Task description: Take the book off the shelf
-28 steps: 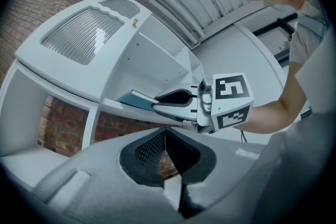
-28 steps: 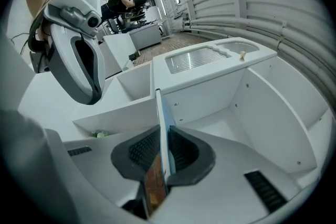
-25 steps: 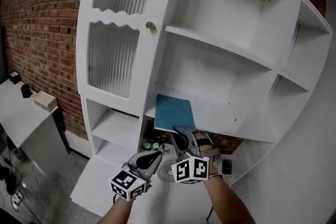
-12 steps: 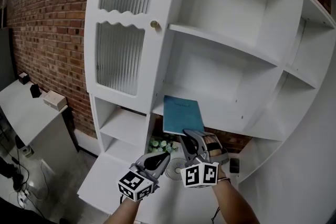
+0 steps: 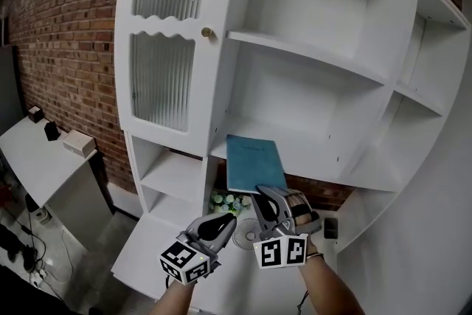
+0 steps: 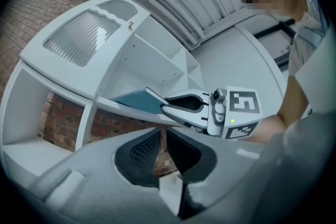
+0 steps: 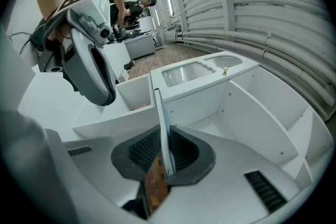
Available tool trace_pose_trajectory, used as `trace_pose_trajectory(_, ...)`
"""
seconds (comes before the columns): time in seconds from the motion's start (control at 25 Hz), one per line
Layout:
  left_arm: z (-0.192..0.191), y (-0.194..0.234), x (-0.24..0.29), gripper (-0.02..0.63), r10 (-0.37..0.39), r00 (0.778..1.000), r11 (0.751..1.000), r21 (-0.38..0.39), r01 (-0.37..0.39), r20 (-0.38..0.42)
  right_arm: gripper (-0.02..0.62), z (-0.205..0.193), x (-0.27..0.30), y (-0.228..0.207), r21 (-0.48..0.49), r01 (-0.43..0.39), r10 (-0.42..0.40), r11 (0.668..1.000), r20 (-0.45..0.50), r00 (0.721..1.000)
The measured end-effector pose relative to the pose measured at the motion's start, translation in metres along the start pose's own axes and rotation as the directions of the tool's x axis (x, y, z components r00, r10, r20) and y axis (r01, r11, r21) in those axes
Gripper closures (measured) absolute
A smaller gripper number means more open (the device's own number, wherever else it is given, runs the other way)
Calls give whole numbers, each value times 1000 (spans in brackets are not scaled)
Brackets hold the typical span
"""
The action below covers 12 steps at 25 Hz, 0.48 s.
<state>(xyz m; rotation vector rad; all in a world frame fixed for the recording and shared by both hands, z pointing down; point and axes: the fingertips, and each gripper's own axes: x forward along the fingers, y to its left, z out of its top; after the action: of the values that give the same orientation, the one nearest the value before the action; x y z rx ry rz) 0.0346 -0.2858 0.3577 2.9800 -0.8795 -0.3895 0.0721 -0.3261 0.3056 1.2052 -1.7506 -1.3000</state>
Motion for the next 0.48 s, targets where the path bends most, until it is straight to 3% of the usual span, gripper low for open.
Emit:
trace_pose_trajectory(0.04, 2, -1, -1, 574, -4, 1000, 1000, -31, 5, 12, 535, 0, -2, 1, 0, 2, -2, 1000, 4, 1000)
trace_pose_trajectory(0.12, 6, -3, -1, 455, -10, 999, 994, -108, 14, 40, 535, 0, -7, 2, -3, 5, -5, 1000, 11, 1000)
trace_pose_trajectory(0.16, 9, -3, 0, 434, -13, 998, 989, -147, 21, 56, 535, 1, -9, 2, -6, 8, -7, 1000, 15, 1000)
trace_pose_trajectory(0.4, 41, 0, 13, 428, 8, 988, 940, -339, 46, 154, 535, 4, -19, 4, -9, 12, -12, 1000, 29, 1000)
trace_pose_trajectory(0.48, 49, 2, 17, 423, 21, 983, 912, -407, 56, 182, 535, 4, -22, 6, -13, 11, -11, 1000, 32, 999)
